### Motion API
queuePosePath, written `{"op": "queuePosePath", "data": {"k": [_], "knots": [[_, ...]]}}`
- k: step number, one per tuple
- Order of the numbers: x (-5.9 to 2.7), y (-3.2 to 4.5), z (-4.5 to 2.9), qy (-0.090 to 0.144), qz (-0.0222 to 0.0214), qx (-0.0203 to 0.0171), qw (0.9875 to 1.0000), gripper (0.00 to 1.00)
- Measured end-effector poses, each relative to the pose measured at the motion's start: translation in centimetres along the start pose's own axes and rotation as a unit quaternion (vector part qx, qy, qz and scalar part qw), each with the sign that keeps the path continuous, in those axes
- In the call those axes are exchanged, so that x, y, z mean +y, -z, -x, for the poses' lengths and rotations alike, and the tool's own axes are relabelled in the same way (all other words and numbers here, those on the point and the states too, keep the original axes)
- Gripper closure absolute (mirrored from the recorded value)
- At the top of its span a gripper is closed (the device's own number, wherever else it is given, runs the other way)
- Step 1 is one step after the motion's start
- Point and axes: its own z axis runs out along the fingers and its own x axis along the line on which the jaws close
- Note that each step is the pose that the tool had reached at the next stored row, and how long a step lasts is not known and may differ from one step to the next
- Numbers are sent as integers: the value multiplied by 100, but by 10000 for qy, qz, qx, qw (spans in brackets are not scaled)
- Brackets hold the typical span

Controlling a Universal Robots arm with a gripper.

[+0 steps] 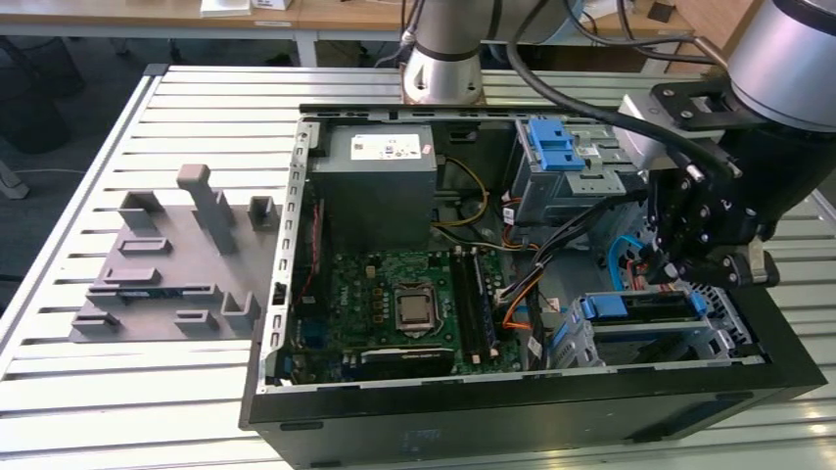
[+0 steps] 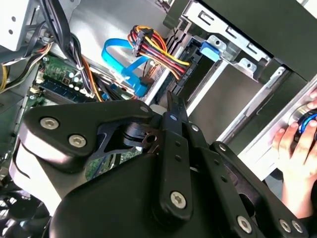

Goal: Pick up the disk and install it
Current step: 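Insert the second disk wire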

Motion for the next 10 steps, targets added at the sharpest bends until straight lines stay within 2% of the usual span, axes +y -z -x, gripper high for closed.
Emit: {"op": "queuePosePath", "data": {"k": [5,7,10], "knots": [[-4,79,-2,-1,26,-38,10000,89],[-1,83,-1,-2,27,-55,10000,89],[24,85,0,-3,27,-60,10000,89]]}}
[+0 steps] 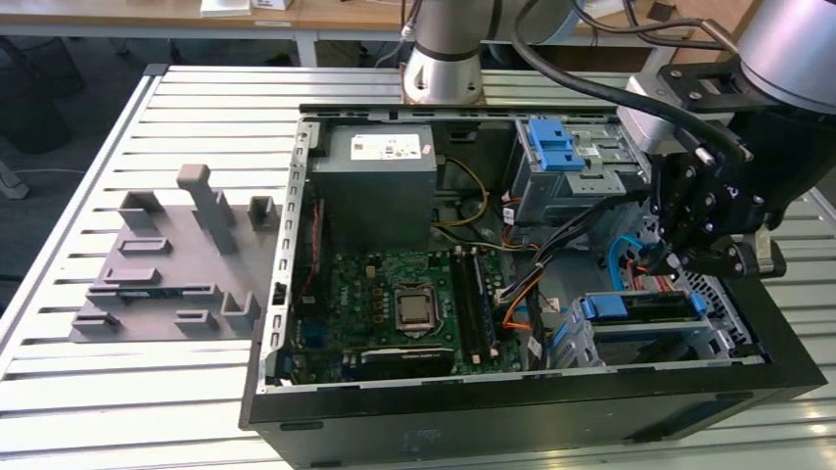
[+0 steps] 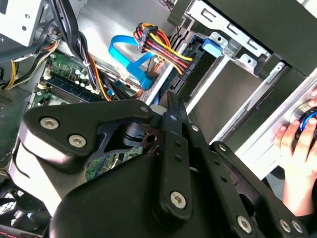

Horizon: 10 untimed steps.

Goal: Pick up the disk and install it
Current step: 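Insert the second disk wire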

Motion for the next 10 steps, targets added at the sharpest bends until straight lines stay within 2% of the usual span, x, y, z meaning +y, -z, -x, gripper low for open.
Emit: {"op": "queuePosePath", "data": {"k": [10], "knots": [[4,72,63,0,1,-3,10000,89]]}}
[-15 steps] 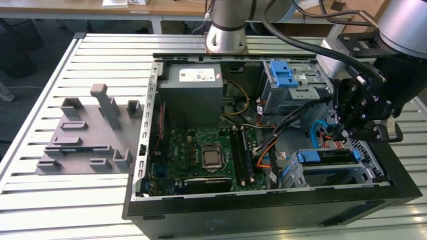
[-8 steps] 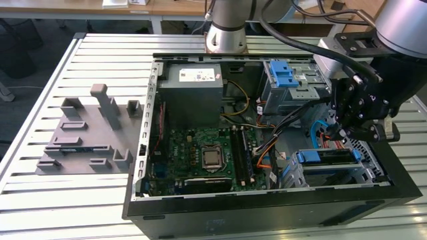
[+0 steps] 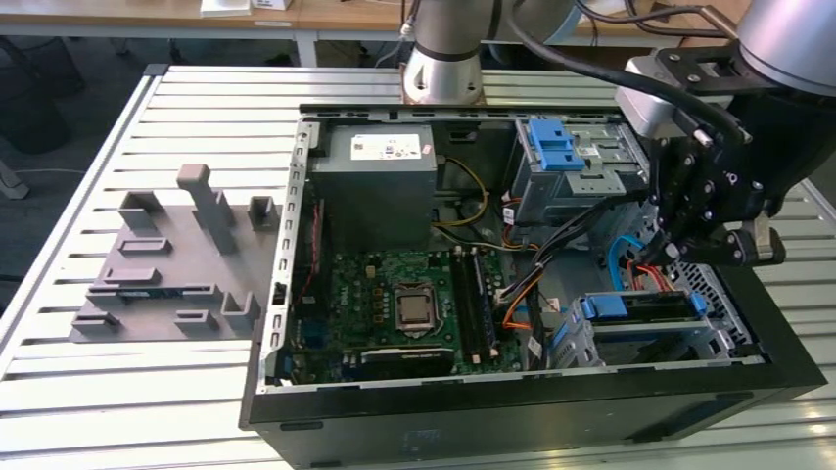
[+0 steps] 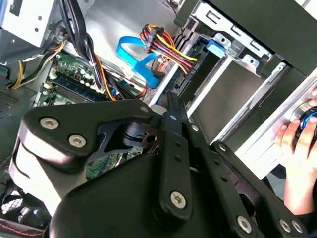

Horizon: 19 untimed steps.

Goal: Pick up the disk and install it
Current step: 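Insert the second disk wire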

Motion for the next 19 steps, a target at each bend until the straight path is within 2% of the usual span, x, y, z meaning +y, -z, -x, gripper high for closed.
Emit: {"op": "queuePosePath", "data": {"k": [4,12,13,16,17,19], "knots": [[-1,9,27,0,6,0,10000,89],[-5,8,147,-4,20,2,10000,89],[-6,6,164,-7,22,3,10000,83],[-10,0,211,-22,32,19,10000,81],[-12,-3,217,-27,34,31,10000,75],[-14,-11,224,-40,35,67,10000,75]]}}
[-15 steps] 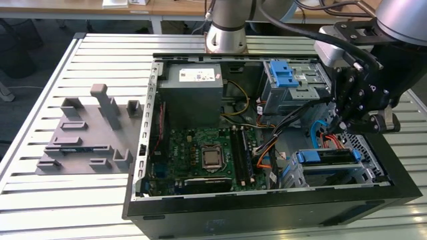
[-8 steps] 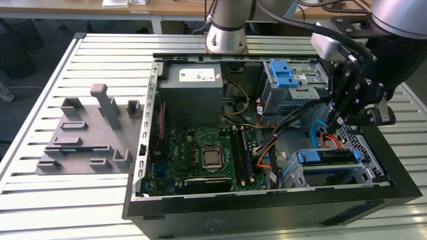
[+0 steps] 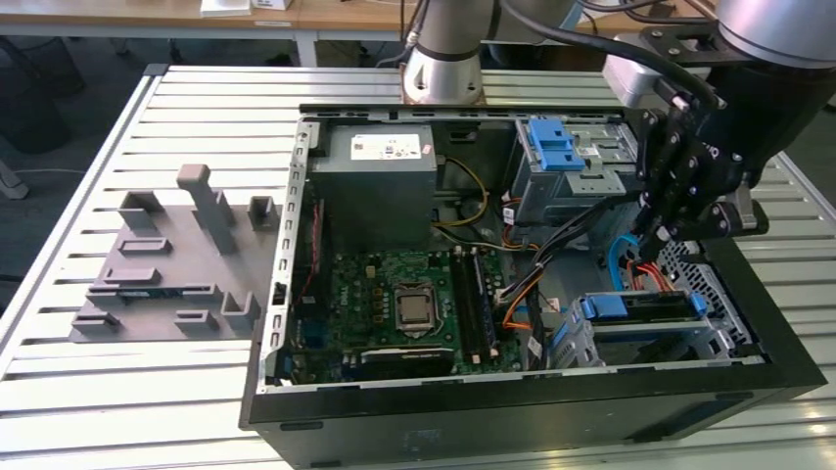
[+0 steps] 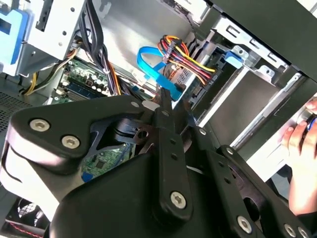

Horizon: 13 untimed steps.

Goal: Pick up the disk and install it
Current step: 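Insert the second disk wire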

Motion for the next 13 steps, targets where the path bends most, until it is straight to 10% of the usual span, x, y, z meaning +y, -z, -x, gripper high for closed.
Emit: {"op": "queuePosePath", "data": {"k": [5,13], "knots": [[0,-24,3,-26,1,113,9999,75],[-12,-70,15,-51,11,149,9999,75]]}}
